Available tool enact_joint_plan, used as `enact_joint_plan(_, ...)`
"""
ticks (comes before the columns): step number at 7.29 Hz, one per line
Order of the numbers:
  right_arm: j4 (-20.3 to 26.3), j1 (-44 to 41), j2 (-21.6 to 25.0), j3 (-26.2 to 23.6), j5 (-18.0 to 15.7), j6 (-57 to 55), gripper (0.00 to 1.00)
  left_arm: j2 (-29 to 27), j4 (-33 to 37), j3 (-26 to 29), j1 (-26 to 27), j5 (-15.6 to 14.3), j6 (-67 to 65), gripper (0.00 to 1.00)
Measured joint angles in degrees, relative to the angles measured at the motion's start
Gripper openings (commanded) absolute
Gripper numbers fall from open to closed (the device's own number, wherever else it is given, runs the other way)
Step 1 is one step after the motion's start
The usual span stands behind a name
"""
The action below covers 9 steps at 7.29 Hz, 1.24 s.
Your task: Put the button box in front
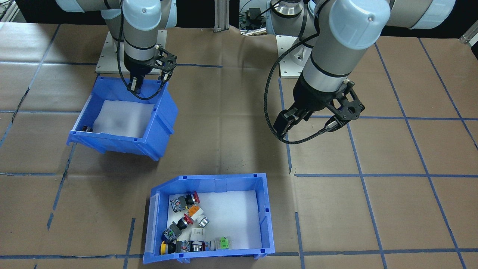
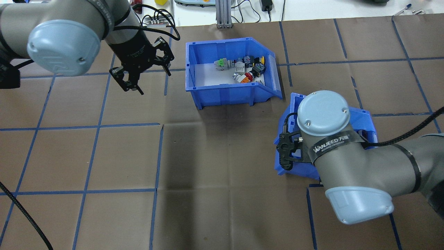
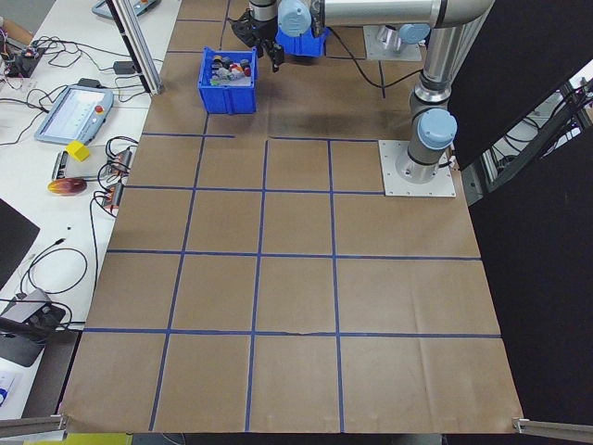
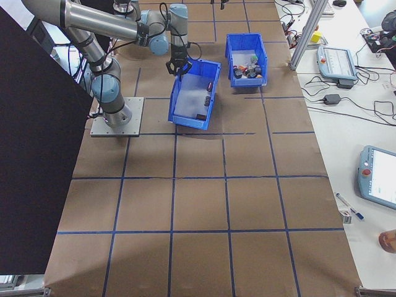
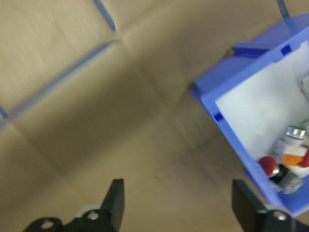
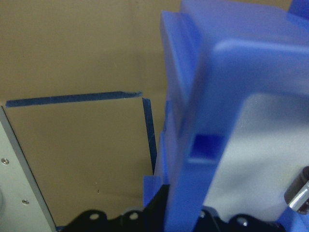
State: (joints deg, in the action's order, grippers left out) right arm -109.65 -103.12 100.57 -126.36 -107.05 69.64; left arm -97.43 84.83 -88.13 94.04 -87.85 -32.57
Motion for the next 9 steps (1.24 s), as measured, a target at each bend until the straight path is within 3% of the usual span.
enact_joint_plan(3,-3.15,-12.42,-4.09,-0.07,-0.02,-12.11,0.04,3.47,1.35,-0.74,-1.9,-2.7,27.92,0.99)
enact_joint_plan(6,-5.24,-22.53,-8.93,2.04,-0.29,-14.76,0.04,5.63,1.45,-2.17,-3.75,-2.14,35.21,0.99)
enact_joint_plan(9,-5.92,-27.87,-15.64,8.29,-0.14,-14.89,0.04,7.92,0.75,-5.77,-3.97,-2.48,35.9,0.99)
